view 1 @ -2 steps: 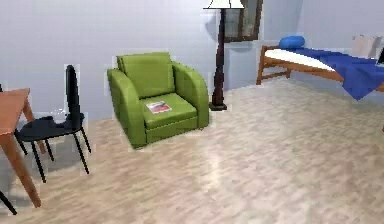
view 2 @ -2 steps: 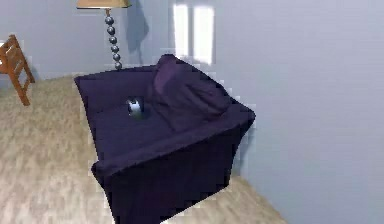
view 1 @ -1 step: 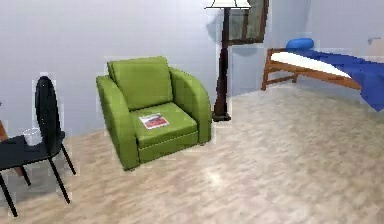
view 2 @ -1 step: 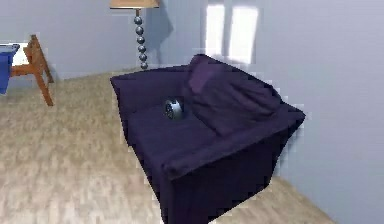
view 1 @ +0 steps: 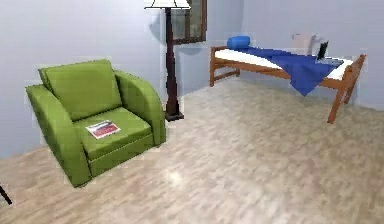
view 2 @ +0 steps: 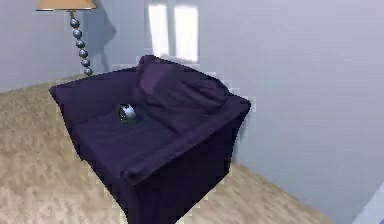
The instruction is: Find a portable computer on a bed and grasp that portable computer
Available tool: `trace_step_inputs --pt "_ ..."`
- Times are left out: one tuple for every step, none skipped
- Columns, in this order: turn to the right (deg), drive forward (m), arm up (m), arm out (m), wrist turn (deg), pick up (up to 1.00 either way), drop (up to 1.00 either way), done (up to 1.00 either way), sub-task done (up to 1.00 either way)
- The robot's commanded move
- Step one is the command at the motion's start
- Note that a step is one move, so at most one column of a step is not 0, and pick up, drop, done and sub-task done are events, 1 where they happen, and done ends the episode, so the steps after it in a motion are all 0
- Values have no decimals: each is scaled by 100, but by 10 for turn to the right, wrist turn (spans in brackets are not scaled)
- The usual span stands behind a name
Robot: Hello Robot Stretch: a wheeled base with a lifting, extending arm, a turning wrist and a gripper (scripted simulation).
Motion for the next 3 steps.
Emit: trace_step_inputs --pt "0 45 0 0 0 0 0 0 0" --pt "420 0 0 0 0 0 0 0 0" --pt "0 100 0 0 0 0 0 0 0"
